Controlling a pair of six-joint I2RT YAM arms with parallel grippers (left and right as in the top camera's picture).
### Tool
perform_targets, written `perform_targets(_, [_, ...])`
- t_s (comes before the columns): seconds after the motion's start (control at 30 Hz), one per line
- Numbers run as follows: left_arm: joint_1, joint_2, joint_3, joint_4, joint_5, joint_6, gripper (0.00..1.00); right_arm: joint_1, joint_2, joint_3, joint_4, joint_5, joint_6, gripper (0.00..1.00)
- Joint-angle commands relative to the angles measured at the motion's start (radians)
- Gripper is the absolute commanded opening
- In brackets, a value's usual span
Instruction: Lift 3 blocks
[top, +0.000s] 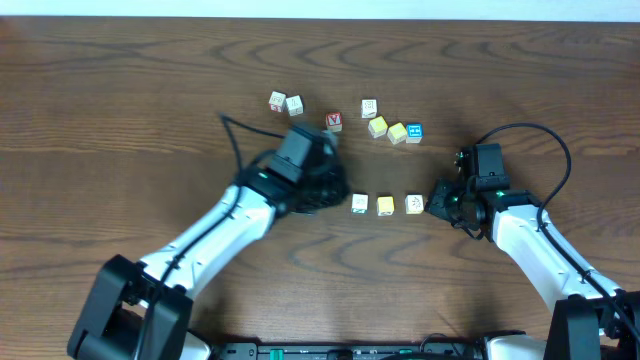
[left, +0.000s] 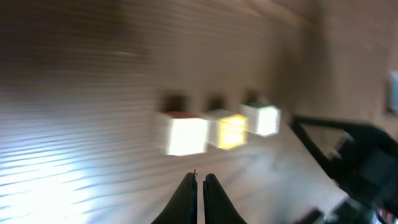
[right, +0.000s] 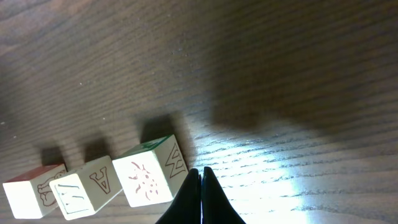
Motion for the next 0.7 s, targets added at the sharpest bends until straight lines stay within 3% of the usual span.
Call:
perform_targets(0.0, [0.077, -0.005, -0.008, -0.056, -0.045, 0.023, 0.07, 0.013, -0.001, -0.02, 0.015, 0.011, 0.011, 0.01])
perform_targets(0.17, [0.138, -0.005, -0.009, -0.115, -0.053, 0.046, 0.07, 0.012, -0.001, -0.083, 0.1, 0.013, 0.032, 0.01])
perform_targets(0.67, [0.14, -0.005, -0.01, -0.134, -0.071, 0.085, 0.07, 0.013, 0.0, -0.137, 0.185, 0.013, 0.035, 0.01])
